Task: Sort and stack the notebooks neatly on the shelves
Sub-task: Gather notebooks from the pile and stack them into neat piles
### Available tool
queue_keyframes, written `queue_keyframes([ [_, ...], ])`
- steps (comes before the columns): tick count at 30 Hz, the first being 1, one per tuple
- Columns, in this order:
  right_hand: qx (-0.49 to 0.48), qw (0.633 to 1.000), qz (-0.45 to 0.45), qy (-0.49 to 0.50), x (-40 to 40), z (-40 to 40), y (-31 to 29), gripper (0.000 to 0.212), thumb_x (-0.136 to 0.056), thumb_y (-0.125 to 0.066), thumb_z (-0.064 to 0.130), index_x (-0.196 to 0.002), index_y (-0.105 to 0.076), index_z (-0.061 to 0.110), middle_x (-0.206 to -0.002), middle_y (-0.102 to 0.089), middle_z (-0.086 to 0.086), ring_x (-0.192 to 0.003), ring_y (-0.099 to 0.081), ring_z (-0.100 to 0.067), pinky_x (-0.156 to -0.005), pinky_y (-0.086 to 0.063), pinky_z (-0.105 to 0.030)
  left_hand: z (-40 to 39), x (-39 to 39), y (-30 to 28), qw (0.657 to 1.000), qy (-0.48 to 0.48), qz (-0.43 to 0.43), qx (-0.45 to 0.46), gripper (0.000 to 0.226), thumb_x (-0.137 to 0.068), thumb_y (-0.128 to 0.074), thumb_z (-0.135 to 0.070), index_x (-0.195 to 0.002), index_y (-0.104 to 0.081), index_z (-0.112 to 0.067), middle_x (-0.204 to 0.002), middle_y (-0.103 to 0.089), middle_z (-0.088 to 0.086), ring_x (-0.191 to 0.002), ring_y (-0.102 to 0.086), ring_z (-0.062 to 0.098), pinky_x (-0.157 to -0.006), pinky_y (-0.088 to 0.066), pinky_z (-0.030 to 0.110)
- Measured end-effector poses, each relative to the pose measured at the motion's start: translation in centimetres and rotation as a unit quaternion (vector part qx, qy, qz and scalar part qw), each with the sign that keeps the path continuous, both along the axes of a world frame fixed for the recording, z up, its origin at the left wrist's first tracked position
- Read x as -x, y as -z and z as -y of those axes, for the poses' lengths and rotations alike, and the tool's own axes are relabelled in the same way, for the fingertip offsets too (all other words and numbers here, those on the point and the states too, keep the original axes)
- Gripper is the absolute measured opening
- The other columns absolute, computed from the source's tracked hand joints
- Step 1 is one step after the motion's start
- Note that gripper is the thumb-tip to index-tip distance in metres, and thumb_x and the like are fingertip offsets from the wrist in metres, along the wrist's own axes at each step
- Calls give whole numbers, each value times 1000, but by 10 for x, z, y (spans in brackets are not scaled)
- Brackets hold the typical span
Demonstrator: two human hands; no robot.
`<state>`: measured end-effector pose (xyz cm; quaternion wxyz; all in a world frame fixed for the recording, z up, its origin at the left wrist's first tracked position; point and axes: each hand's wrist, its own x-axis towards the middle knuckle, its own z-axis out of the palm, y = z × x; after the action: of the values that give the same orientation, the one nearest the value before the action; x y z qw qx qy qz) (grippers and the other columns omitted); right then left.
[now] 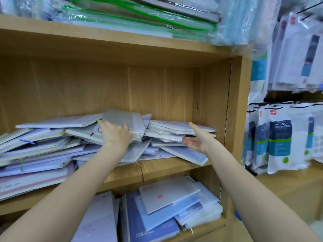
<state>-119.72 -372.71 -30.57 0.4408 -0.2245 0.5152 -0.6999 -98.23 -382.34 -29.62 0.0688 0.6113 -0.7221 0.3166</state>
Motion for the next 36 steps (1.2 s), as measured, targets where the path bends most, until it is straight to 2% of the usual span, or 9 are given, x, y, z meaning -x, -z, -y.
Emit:
queue_keyframes([
  [2,-20,999,-12,24,-6,11,-2,36,-87,-66,32,-107,-45,10,-79,-54,-13,-61,-54,-19,-56,-53,-23,-5,2,5,1000,-9,-4,-11,51,-100,-15,-48,-143,-26,-24,-142,-34,31,-133,-27,46,-111,-18,47],
  [5,-29,996,-31,84,-16,28,-7,28,-86,-66,15,-104,-46,8,-72,-46,-8,-51,-39,-14,-31,-33,-14,-9,-1,12,999,19,-39,-25,55,-98,-17,-53,-148,-13,-32,-145,-10,42,-136,-9,54,-112,-10,53],
  [16,115,971,-96,186,-35,1,-44,38,-86,-59,17,-116,-37,13,-115,-54,-9,-96,-64,-31,-57,-48,-27,-12,-14,16,996,52,-33,-65,72,-86,-17,-73,-147,2,-41,-147,0,40,-137,-1,53,-112,-3,55],
  [20,139,971,-118,154,-39,-38,-33,32,-86,-58,17,-111,-42,8,-99,-54,-8,-94,-62,-25,-78,-56,-38,-14,-22,9,971,146,-150,-110,60,-91,-21,-64,-145,-24,-37,-151,-17,26,-141,-9,39,-113,3,53],
  [23,176,968,-134,118,-46,-67,-18,18,-89,-56,9,-84,-39,12,-76,-46,-2,-69,-54,-14,-64,-56,-26,-35,-26,10,843,325,-417,-97,58,-93,-30,-55,-136,-45,-19,-138,-48,14,-128,-41,29,-111,-23,45],
  [26,216,958,-166,85,-55,-96,-2,15,-91,-55,7,-86,-42,11,-72,-48,1,-60,-52,-7,-48,-46,-18,-67,-23,10,702,384,-578,-160,46,-99,-37,-39,-141,-37,-21,-139,-45,4,-128,-42,22,-104,-30,34],
  [30,259,939,-228,-3,-54,-141,24,32,-82,-63,15,-110,-49,8,-97,-67,-4,-83,-66,-15,-61,-51,-24,-104,-23,21,580,381,-654,-304,43,-98,-41,-33,-139,-36,-21,-128,-51,3,-106,-54,15,-88,-42,29],
  [34,213,935,-258,-120,-38,-179,62,49,-77,-60,14,-124,-48,9,-118,-63,-1,-99,-66,-13,-73,-55,-26,-133,-34,75,362,351,-666,-550,39,-72,-74,-19,-106,-61,-6,-97,-72,8,-76,-70,15,-61,-55,24],
  [36,134,925,-298,-195,-30,-186,87,66,-78,-64,8,-137,-40,24,-131,-57,6,-110,-62,-16,-85,-55,-36,-140,-38,110,358,348,-661,-560,51,-60,-83,-12,-106,-61,-10,-98,-72,7,-81,-71,18,-62,-57,29],
])
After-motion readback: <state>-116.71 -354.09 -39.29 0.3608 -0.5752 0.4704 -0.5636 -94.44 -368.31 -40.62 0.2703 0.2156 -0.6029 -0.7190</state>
